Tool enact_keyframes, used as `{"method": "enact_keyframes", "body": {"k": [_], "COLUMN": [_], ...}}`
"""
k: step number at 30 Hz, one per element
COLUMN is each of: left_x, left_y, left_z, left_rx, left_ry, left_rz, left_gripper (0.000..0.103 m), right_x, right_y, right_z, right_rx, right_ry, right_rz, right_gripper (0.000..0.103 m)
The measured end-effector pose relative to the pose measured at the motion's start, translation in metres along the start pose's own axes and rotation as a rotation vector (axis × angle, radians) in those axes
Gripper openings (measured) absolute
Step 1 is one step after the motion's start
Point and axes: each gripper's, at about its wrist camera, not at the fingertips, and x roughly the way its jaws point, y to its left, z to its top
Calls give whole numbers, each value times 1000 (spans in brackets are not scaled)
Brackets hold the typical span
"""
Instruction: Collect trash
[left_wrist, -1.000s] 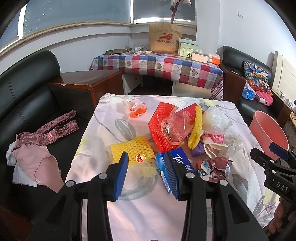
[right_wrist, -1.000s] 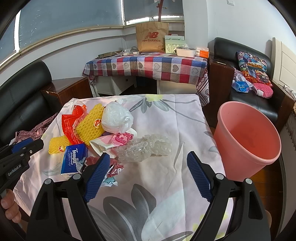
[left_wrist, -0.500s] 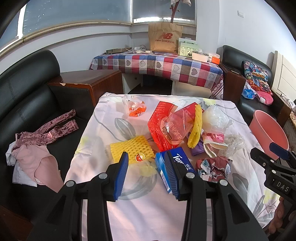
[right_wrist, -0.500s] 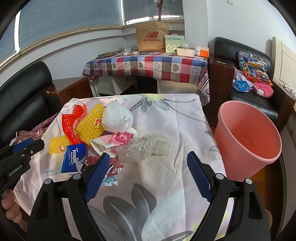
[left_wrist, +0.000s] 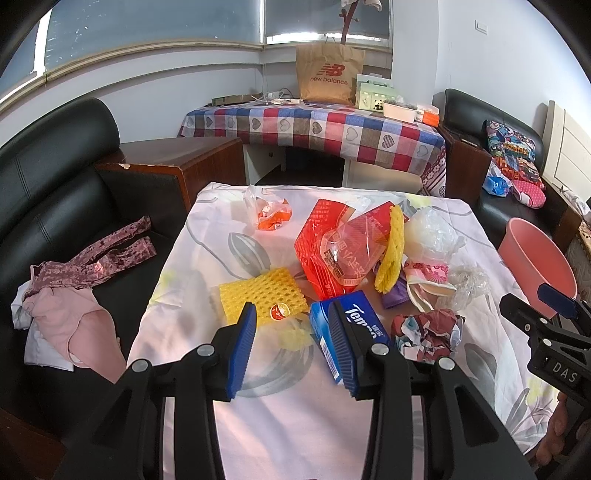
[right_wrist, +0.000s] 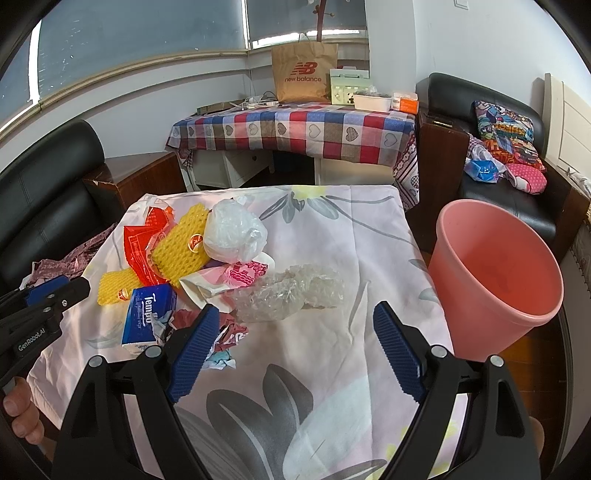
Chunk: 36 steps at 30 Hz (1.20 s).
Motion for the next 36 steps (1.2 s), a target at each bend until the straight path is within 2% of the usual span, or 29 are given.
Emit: {"method": "enact_keyframes", "body": {"k": [9, 13, 20, 24, 27, 36], "left_x": [2, 14, 21, 25, 26, 63], "left_y": [6, 9, 19, 27, 25, 9], "left_z": [-4, -15, -14, -5, 5, 36], "left_rx": [-1, 5, 4, -38, -33, 7], "left_ry": [7, 15, 43, 64, 46, 71], "left_rz": [-1, -14, -35, -97, -132, -123], "left_gripper": [40, 40, 40, 40, 40, 40], "right_x": [1, 6, 9, 11, 12, 29], "right_y": [4, 2, 2, 5, 8, 22], "right_z": [-5, -4, -4, -1, 6, 48], "right_rx": [0, -2, -5, -19, -38, -87], "right_ry": [7, 17, 24, 26, 14, -15], "right_rz": [0, 7, 32, 52, 73, 105], "right_gripper": [86, 86, 86, 86, 86, 86]}}
